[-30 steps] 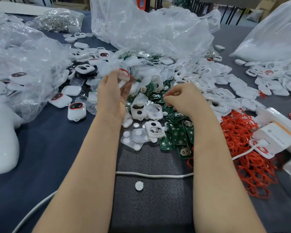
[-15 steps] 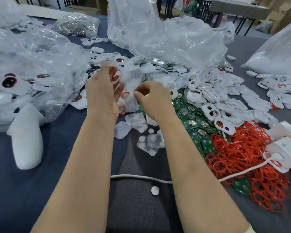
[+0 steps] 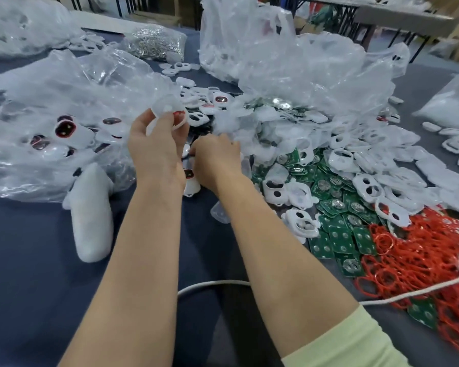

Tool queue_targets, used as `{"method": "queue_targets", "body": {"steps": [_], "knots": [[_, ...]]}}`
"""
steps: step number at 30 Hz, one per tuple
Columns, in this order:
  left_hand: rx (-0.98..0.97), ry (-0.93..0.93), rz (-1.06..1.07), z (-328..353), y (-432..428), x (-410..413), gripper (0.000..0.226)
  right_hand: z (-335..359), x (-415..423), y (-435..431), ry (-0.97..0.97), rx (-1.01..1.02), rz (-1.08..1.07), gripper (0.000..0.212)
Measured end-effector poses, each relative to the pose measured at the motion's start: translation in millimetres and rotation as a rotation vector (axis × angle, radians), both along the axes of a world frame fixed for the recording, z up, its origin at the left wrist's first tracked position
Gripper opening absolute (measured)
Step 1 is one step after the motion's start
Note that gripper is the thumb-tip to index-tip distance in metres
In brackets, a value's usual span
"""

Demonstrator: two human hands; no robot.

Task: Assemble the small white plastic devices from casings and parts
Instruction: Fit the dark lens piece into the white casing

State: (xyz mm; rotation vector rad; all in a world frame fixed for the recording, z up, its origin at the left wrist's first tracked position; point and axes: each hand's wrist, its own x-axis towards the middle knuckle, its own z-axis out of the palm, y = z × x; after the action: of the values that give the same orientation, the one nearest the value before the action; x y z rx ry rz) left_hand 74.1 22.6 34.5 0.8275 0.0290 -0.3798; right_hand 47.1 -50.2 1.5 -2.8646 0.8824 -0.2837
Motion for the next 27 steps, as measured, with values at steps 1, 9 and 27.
{"method": "queue_targets", "body": {"steps": [1,9,27], "knots": [[0.002,0.002,-0.015,0.7,-2.7,-2.6,0.025,-0.5,-2.7,0.4,-0.052,0.006,-0.002,0.025],[0.286,-0.195,-0.200,-4.8,-43.1,-33.5,0.011,27.7,-74.4,-45.2,-0.982,0.745,-0.265,0.018],[0.272,-0.296,-0.390,-35.9,-92.9,-98.4,0.017,-1.5,-145.3,-68.9,-1.278,1.178,-0.290,0.007]]}}
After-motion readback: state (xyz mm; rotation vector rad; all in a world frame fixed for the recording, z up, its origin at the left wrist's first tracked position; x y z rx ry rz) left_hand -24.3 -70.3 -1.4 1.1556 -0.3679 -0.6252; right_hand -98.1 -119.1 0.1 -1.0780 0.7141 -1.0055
